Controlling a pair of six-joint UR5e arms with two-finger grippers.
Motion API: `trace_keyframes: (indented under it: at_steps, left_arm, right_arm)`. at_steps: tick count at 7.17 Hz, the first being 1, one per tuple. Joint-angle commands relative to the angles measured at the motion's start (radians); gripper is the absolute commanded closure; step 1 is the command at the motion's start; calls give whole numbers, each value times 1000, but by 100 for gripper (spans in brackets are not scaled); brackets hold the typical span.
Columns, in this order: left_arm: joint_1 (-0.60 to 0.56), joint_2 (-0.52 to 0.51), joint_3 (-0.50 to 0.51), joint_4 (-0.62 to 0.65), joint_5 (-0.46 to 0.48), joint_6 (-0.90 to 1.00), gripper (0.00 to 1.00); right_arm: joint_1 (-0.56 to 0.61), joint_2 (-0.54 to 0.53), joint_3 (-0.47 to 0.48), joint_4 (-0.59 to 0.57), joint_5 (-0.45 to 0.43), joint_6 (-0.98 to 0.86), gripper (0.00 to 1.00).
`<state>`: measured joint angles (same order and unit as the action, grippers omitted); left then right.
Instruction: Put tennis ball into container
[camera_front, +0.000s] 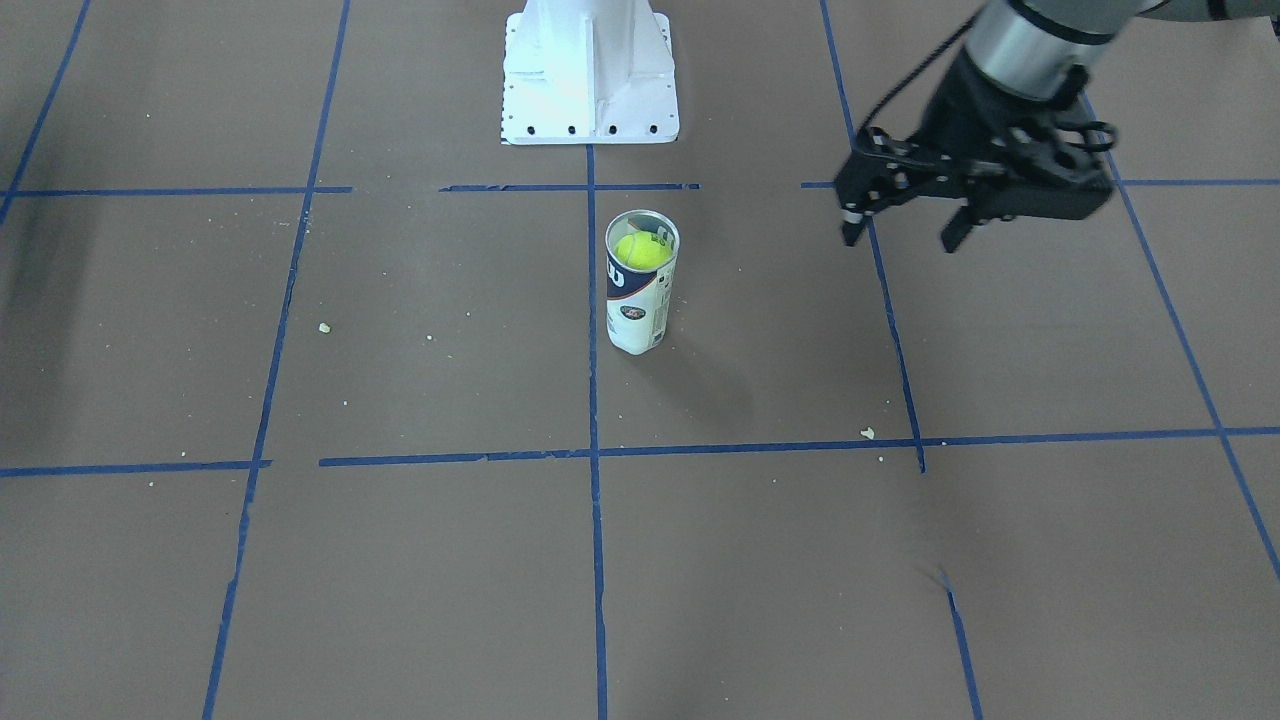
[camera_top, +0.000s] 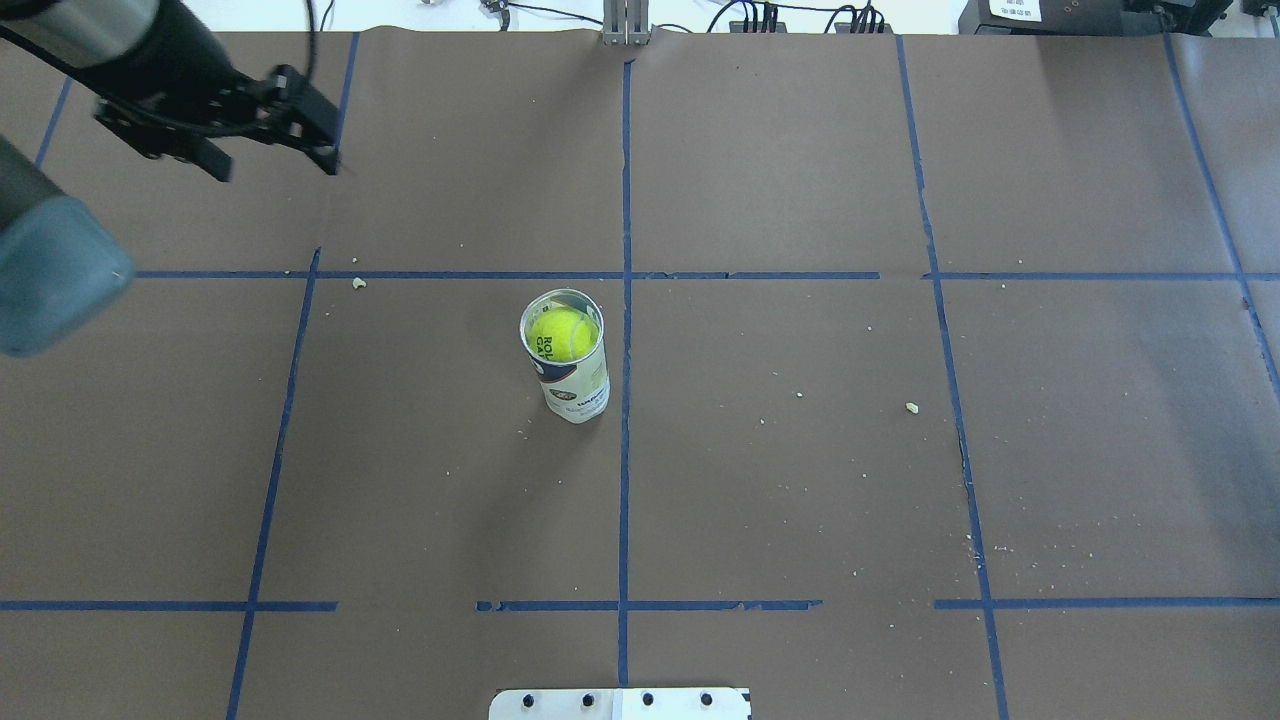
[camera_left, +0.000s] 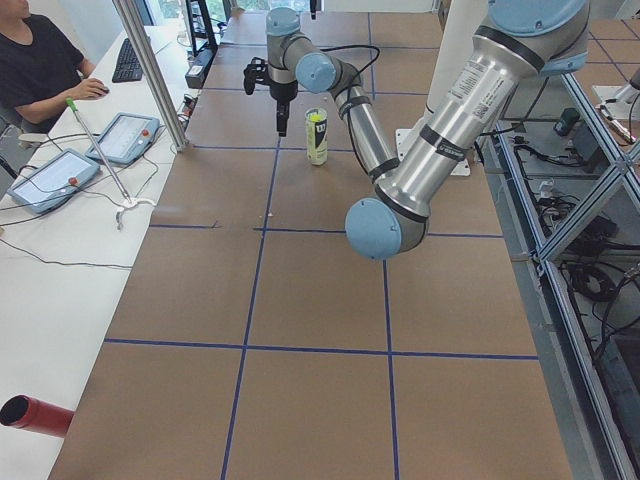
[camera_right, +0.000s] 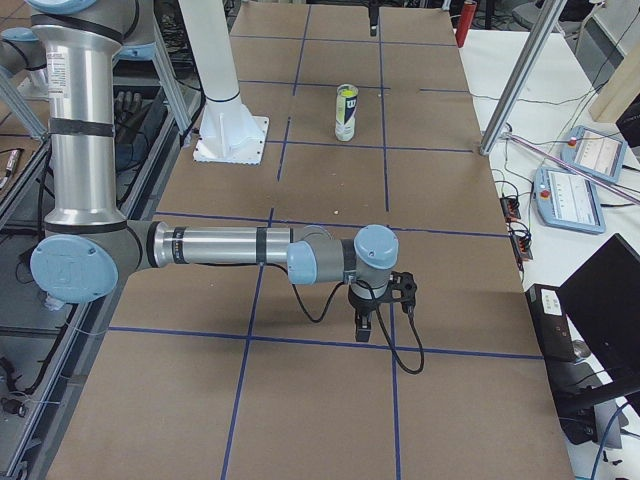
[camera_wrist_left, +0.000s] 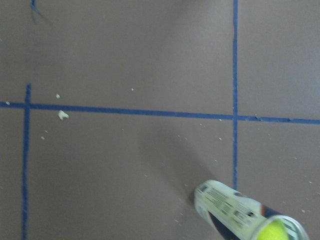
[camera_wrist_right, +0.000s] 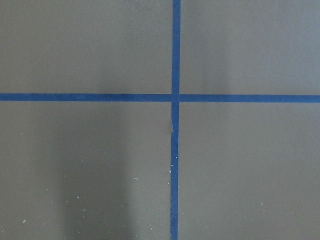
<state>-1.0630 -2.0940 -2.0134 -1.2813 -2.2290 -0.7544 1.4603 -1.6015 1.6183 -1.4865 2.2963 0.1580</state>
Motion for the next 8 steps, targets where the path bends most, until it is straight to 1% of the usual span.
trace_keyframes:
  at_steps: [1,2,4,5,7,8]
  left_arm:
    - [-197,194,57,-15,-24,471,0]
    - [-297,259,108,-16,-24,629,0]
    - [-479,365,253,-81,-34,855,0]
    - [-523,443,302,-134,-88,968,0]
    - [-531,509,346,-150,-92,981,0]
    - [-532,525,349,-151,-93,981,0]
  right_arm:
    - [0,0,0,0,0,0,0]
    - [0,0,0,0,0,0,0]
    - [0,0,0,0,0,0,0]
    - [0,0,0,0,0,0,0]
    - [0,0,0,0,0,0,0]
    - [0,0,0,0,0,0,0]
